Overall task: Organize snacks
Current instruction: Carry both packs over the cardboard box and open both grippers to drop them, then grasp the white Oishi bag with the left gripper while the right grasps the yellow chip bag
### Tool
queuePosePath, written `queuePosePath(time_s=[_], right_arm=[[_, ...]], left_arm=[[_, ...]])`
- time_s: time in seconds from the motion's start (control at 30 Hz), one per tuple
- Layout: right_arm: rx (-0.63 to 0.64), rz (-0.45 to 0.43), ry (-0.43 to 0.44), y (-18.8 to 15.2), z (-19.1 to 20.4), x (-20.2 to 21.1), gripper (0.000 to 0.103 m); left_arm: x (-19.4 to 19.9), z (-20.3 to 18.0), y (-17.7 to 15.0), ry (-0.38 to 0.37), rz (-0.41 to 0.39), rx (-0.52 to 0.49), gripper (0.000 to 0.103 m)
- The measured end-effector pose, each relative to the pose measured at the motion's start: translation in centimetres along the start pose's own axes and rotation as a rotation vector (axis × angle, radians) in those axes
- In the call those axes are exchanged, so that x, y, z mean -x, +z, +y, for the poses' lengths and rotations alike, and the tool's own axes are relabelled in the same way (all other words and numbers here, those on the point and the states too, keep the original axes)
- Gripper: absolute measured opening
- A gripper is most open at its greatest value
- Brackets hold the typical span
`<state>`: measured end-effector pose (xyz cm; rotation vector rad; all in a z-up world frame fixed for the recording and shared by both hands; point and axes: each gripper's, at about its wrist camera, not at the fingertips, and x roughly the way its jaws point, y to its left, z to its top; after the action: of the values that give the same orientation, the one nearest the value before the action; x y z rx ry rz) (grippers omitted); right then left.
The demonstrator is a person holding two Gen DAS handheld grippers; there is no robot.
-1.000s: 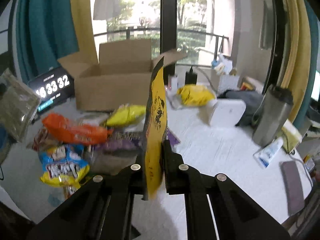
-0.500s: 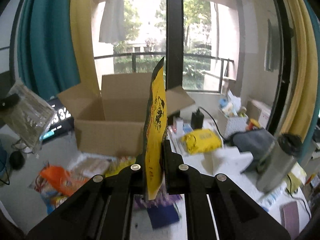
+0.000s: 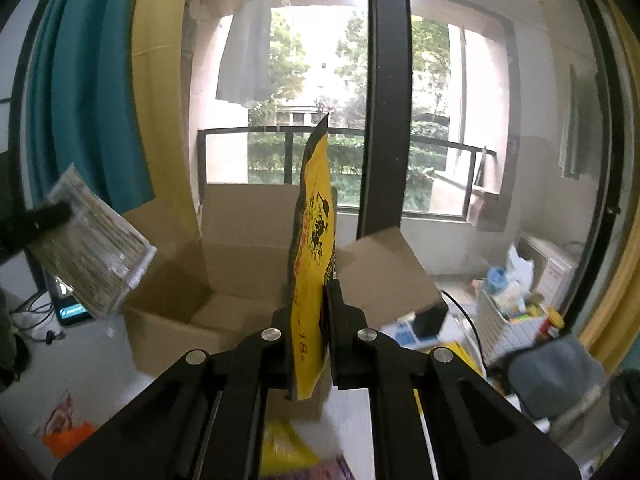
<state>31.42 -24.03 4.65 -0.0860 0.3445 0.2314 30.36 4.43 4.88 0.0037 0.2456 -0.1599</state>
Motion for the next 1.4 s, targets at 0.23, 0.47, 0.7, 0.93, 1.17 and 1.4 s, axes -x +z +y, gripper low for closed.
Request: queuePosePath(time_s=[0.23, 0.47, 0.7, 0.93, 1.17, 1.4], right_arm=[[0.004, 0.014, 0.009, 1.6, 0.2, -6.1, 0.009], [-0.028, 0.126, -0.017, 1.1, 0.5, -11.1, 0.051], [-0.038, 0.124, -0.039, 0.7, 1.3, -7.6, 0.059], [-0.081, 0.132, -0.051, -1.1, 2.0, -2.7, 0.059], [-0.125, 0.155, -0.022, -3.8, 2.8, 1.9, 0.066], [-0.167, 0.195, 0.045, -6.4, 2.2, 3.9, 0.074]], left_arm=[[-6.7, 1.0, -1.1, 0.056, 0.09, 0.023, 0.024], [-8.8, 2.3, -2.4, 0.009, 0.19, 0.098, 0.067], [-4.8, 3.1, -1.5, -0.044, 0.154, 0.131, 0.076], [-0.1, 2.3, -1.4, -0.087, 0.146, 0.113, 0.079], [4.6, 1.2, -4.1, -0.074, 0.203, 0.113, 0.086], [8.0, 1.6, -8.9, 0.012, 0.311, 0.183, 0.086]])
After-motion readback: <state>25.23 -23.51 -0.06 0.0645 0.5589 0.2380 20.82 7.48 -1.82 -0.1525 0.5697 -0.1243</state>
